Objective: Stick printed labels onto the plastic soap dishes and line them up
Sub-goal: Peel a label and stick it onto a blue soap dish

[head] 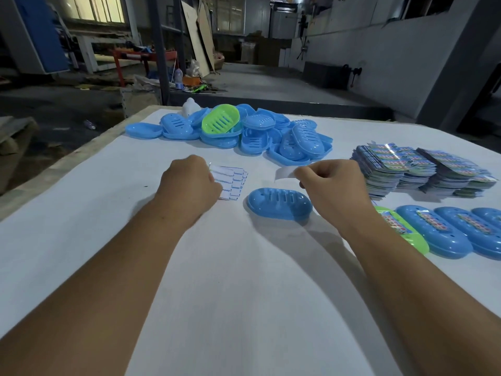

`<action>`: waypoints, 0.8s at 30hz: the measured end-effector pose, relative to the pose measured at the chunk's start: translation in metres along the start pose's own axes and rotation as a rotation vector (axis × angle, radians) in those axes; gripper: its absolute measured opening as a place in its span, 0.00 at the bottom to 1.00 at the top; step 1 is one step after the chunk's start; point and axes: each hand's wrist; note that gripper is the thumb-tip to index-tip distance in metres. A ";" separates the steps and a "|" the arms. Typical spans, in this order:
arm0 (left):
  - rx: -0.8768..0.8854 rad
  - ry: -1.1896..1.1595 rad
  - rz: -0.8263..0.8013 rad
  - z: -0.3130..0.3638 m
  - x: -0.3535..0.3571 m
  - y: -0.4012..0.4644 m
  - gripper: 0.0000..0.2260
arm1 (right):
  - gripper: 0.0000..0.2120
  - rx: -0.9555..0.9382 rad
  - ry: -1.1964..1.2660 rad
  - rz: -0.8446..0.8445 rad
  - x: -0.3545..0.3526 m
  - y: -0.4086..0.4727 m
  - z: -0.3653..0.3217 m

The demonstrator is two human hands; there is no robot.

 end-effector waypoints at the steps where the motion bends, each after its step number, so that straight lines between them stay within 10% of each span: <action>1: 0.014 0.101 -0.057 -0.001 0.002 0.000 0.09 | 0.15 -0.012 0.004 -0.004 0.000 -0.002 -0.001; 5: 0.108 0.234 -0.009 0.003 0.006 -0.002 0.10 | 0.11 -0.031 0.005 -0.005 -0.001 -0.006 -0.003; 13: 0.234 -0.753 0.112 0.050 0.017 -0.019 0.07 | 0.11 -0.123 -0.018 0.027 0.003 -0.012 -0.006; 24: 0.214 -0.832 0.055 0.053 0.019 -0.022 0.08 | 0.09 -0.236 0.054 -0.095 0.002 -0.014 -0.005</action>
Point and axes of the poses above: each hand's wrist, its own y-axis towards the middle knuckle, its own x-axis out of the palm, z = x × y, and after that the axes turned 14 degrees about x, right-handed
